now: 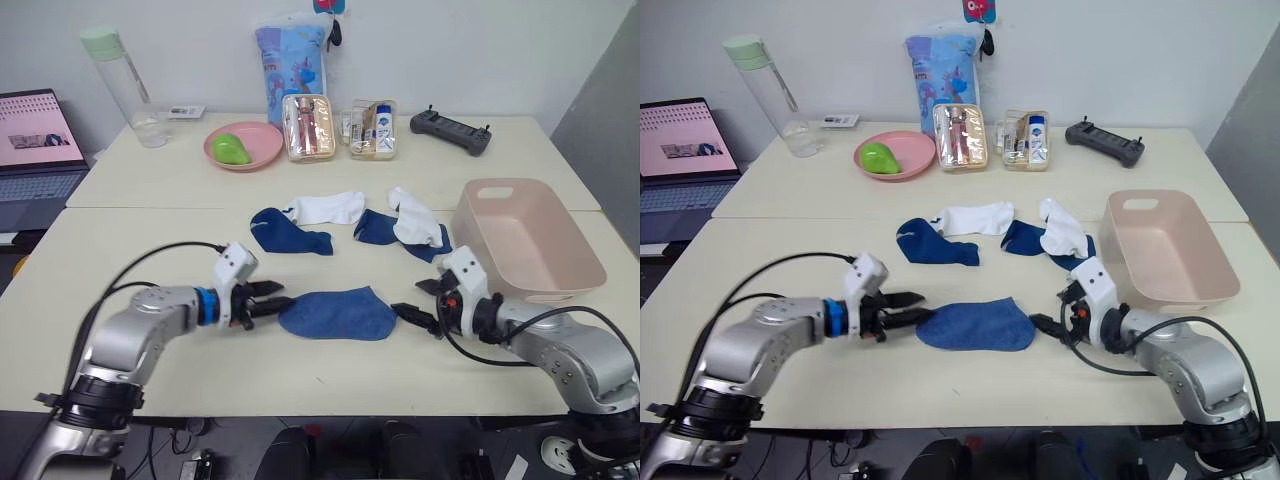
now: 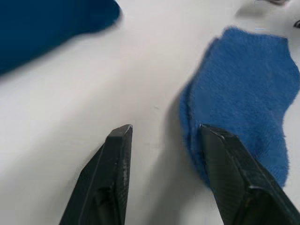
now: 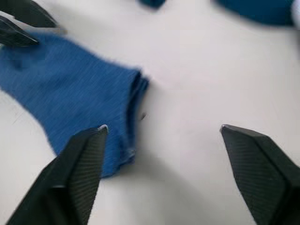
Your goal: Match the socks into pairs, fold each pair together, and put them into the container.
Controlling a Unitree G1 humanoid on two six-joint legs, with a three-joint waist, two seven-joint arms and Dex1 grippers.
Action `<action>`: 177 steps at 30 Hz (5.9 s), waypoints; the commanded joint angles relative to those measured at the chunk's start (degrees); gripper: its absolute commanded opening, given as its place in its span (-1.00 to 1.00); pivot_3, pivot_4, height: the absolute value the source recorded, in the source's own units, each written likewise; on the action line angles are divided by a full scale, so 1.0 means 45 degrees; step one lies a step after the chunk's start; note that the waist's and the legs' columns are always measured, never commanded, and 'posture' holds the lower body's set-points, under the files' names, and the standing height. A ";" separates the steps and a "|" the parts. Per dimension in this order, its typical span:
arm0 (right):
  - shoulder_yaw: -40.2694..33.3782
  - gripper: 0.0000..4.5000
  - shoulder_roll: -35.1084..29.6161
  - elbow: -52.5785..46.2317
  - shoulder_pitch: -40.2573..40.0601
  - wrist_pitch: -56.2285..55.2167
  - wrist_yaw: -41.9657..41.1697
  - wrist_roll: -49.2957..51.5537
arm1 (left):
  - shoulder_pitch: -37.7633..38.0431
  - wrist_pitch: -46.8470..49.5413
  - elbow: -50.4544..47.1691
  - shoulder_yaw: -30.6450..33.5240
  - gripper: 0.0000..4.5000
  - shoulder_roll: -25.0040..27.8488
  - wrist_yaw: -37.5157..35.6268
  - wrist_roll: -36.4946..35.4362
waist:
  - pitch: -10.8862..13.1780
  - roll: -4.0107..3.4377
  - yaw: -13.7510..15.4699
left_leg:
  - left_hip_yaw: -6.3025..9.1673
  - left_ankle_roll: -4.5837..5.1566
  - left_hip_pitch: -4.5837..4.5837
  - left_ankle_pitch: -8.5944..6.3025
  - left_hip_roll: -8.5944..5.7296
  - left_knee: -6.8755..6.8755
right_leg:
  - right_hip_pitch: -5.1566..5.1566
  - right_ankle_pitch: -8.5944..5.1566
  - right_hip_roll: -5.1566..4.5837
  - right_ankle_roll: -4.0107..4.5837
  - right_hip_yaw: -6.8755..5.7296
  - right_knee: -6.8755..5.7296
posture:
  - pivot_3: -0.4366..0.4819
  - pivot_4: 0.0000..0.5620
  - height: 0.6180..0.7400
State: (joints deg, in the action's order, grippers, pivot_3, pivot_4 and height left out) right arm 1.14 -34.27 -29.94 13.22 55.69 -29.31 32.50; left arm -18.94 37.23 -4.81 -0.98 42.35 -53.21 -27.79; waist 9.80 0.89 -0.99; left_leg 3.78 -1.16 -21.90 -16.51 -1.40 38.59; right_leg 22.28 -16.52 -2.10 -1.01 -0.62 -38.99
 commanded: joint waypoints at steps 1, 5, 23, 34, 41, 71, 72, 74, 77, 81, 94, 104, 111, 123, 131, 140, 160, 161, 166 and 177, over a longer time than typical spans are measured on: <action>0.0623 0.78 -0.0002 -0.0979 0.0442 -0.1359 -0.0541 -0.0413 | -0.0856 -0.0470 -0.0369 0.0440 -0.24 0.0065 -0.0517 -0.0258 | 0.0001 0.0002 -0.0002 | 0.0000 0.0000 -0.0001 0.0000 0.0000 0.0001 | 0.0000 0.0000 0.0000 0.0000 -0.0001 0.0000 | -0.05 -0.47 0.88; 0.2365 0.61 0.0477 -0.0194 0.1063 -0.2733 -0.0611 -0.1825 | -0.1224 -0.1623 -0.0848 -0.0971 -0.83 0.0107 -0.1643 0.0698 | 0.0001 0.0002 -0.0071 | -0.0014 0.0000 0.0002 0.0000 -0.0002 0.0001 | -0.0003 0.0001 0.0000 -0.0003 0.0009 0.0006 | -0.05 -0.47 0.88; 0.3898 -0.98 0.0890 0.3356 0.0059 -0.5412 -0.1634 -0.4491 | -0.0925 -0.3829 0.2785 -0.3470 -1.00 -0.1625 -0.1657 0.3661 | -0.0005 0.0005 -0.0099 | -0.0004 0.0000 0.0012 0.0001 -0.0001 0.0022 | -0.0017 0.0004 0.0003 -0.0004 0.0001 -0.0006 | -0.05 -0.47 0.88; 0.2109 -0.98 0.1061 0.2098 -0.0142 -0.5531 -0.2427 -0.2971 | -0.1830 -0.3828 0.1741 -0.2775 -1.00 -0.1365 -0.3263 0.2537 | -0.0015 0.0012 -0.0154 | 0.0001 0.0000 0.0016 0.0000 0.0005 0.0021 | -0.0015 0.0004 0.0012 -0.0005 -0.0001 -0.0016 | -0.05 -0.47 0.88; 0.2781 -0.98 0.1971 0.2817 0.0954 -0.5099 -0.1753 -0.3594 | -0.2191 -0.3831 0.2612 -0.3064 -1.00 -0.1733 -0.2839 0.3168 | -0.0014 0.0012 -0.0134 | -0.0001 0.0000 0.0005 0.0000 0.0001 0.0021 | -0.0013 0.0004 0.0010 -0.0006 0.0003 -0.0005 | -0.05 -0.47 0.88; 0.0270 -0.12 0.1074 -0.0209 -0.1214 -0.1643 -0.1174 -0.1570 | -0.1939 -0.6057 0.3665 -0.3432 -1.00 -0.1706 -0.3780 0.4629 | -0.0011 0.0015 -0.0120 | 0.0003 0.0001 -0.0001 0.0000 0.0001 0.0020 | -0.0007 0.0007 0.0011 -0.0010 -0.0001 -0.0009 | -0.05 -0.47 0.88; 0.0471 0.04 0.1116 -0.0241 -0.1352 -0.1476 -0.0987 -0.1672 | -0.1904 -0.6165 0.3805 -0.3434 -1.00 -0.1712 -0.3819 0.4695 | -0.0011 0.0016 -0.0115 | 0.0005 0.0002 -0.0002 0.0000 0.0002 0.0020 | -0.0007 0.0007 0.0012 -0.0010 -0.0001 -0.0010 | -0.05 -0.47 0.88; 0.0876 0.34 0.1137 -0.0306 -0.1570 -0.1229 -0.0718 -0.1886 | -0.1832 -0.6365 0.3925 -0.3461 -1.00 -0.1703 -0.3904 0.4781 | -0.0014 0.0012 -0.0114 | 0.0002 0.0001 0.0000 0.0000 0.0001 0.0024 | -0.0011 0.0008 0.0009 -0.0009 0.0001 -0.0009 | -0.05 -0.47 0.88; 0.1247 0.50 0.1215 -0.0325 -0.1689 -0.0924 -0.0316 -0.2081 | -0.1764 -0.6397 0.3872 -0.3444 -1.00 -0.1707 -0.3942 0.4755 | -0.0013 0.0012 -0.0119 | -0.0003 0.0002 0.0002 0.0000 -0.0001 0.0025 | -0.0012 0.0007 0.0007 -0.0010 0.0005 -0.0009 | -0.05 -0.47 0.88; 0.1720 0.50 0.1351 -0.0185 -0.1708 -0.0497 0.0136 -0.2207 | -0.1725 -0.6406 0.3807 -0.3420 -1.00 -0.1720 -0.3889 0.4760 | -0.0014 0.0013 -0.0121 | 0.0000 0.0002 0.0003 0.0000 0.0000 0.0025 | -0.0011 0.0007 0.0009 -0.0011 0.0002 -0.0009 | -0.05 -0.47 0.88; 0.1164 -0.99 0.1792 -0.0706 -0.1473 0.0754 0.0260 -0.1002 | -0.1839 -0.6290 0.3278 -0.3235 -1.00 -0.1746 -0.3798 0.4588 | -0.0021 0.0017 -0.0133 | 0.0002 0.0002 0.0007 0.0000 0.0001 0.0024 | -0.0016 0.0007 0.0011 -0.0012 0.0001 -0.0011 | -0.05 -0.47 0.88; -0.1407 -0.99 0.1208 -0.0389 -0.0861 0.2664 -0.0169 0.0943 | -0.2018 -0.5054 0.1994 -0.3274 -1.00 -0.2511 -0.3536 0.3974 | -0.0014 0.0015 -0.0108 | 0.0003 0.0002 -0.0005 0.0000 -0.0001 0.0025 | -0.0011 0.0007 0.0009 -0.0011 0.0001 -0.0008 | -0.05 -0.47 0.88; -0.1712 -0.99 0.0008 -0.1106 -0.0151 0.3797 -0.1110 0.2797 | -0.1815 -0.5307 0.2720 -0.3710 -1.00 -0.2878 -0.3046 0.4725 | -0.0011 0.0019 -0.0133 | 0.0007 0.0005 -0.0004 -0.0002 0.0008 0.0017 | -0.0010 0.0008 0.0020 -0.0012 -0.0006 -0.0004 | -0.05 -0.47 0.88; 0.0760 -0.99 0.2203 0.0611 0.2778 0.4277 -0.0282 0.2733 | -0.1587 -0.5728 0.2796 -0.3558 -1.00 -0.2082 -0.3180 0.4821 | -0.0012 0.0017 -0.0146 | 0.0006 0.0004 0.0005 -0.0001 0.0012 0.0022 | -0.0008 0.0009 0.0022 -0.0011 0.0000 -0.0012 | -0.05 -0.47 0.88; 0.1903 -0.99 0.3707 0.2552 0.3825 0.4122 0.0236 0.2026 | -0.1373 -0.5657 0.2587 -0.3409 -1.00 -0.1911 -0.3030 0.4719 | -0.0013 0.0014 -0.0172 | 0.0004 0.0004 0.0004 -0.0001 0.0008 0.0021 | -0.0003 0.0010 0.0013 -0.0010 0.0004 -0.0016 | -0.05 -0.47 0.88; 0.2763 -0.99 0.4090 0.3734 0.4054 0.3266 0.0045 0.1123 | -0.1443 -0.5586 0.2587 -0.3213 -1.00 -0.1943 -0.2925 0.4624 | -0.0012 0.0012 -0.0156 | 0.0004 0.0004 0.0002 -0.0001 0.0002 0.0021 | 0.0000 0.0010 0.0011 -0.0010 0.0002 -0.0015 | -0.05 -0.47 0.88; 0.0812 0.71 0.2893 0.2428 0.4383 0.1592 -0.0939 0.1373 | -0.2292 -0.3092 -0.0207 -0.0832 -1.00 -0.0660 -0.2915 0.2242 | 0.0003 0.0009 -0.0122 | 0.0015 0.0003 -0.0023 -0.0002 -0.0001 0.0021 | 0.0008 0.0010 0.0003 -0.0011 -0.0006 0.0001 | -0.05 -0.47 0.88; 0.0994 0.56 0.2643 0.2582 0.4380 0.1065 -0.1030 0.0980 | -0.2323 -0.3202 -0.0417 -0.1106 -1.00 -0.0664 -0.3115 0.2307 | 0.0002 0.0009 -0.0124 | 0.0009 0.0003 -0.0021 -0.0002 -0.0002 0.0019 | 0.0008 0.0009 0.0003 -0.0011 -0.0004 0.0001 | -0.05 -0.47 0.88; 0.2169 -0.21 0.2019 0.3475 0.4238 -0.1073 -0.1635 -0.0683 | -0.2558 -0.3582 -0.0684 -0.2048 -1.00 -0.0901 -0.3680 0.2451 | 0.0004 0.0008 -0.0174 | 0.0003 0.0003 -0.0014 -0.0001 0.0002 0.0009 | 0.0008 0.0009 0.0011 -0.0011 -0.0003 -0.0001 | -0.05 -0.47 0.88; 0.4673 -0.99 0.3009 0.5125 0.4124 -0.3206 -0.1660 -0.3361 | -0.2396 -0.5864 0.1632 -0.3540 -1.00 -0.1300 -0.3709 0.4244 | 0.0005 0.0008 -0.0179 | 0.0001 0.0003 -0.0013 -0.0001 0.0005 0.0011 | 0.0012 0.0009 0.0014 -0.0010 0.0001 -0.0004 | -0.05 -0.47 0.88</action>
State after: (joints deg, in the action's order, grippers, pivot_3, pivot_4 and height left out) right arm 21.03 -21.12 -6.93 31.92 43.10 -37.17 19.15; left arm -29.86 12.74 1.84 -16.69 36.55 -70.47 -10.01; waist 9.83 0.92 -1.79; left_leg 3.79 -1.14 -21.96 -16.51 -1.38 38.64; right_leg 22.34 -16.48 -2.04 -1.05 -0.63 -39.01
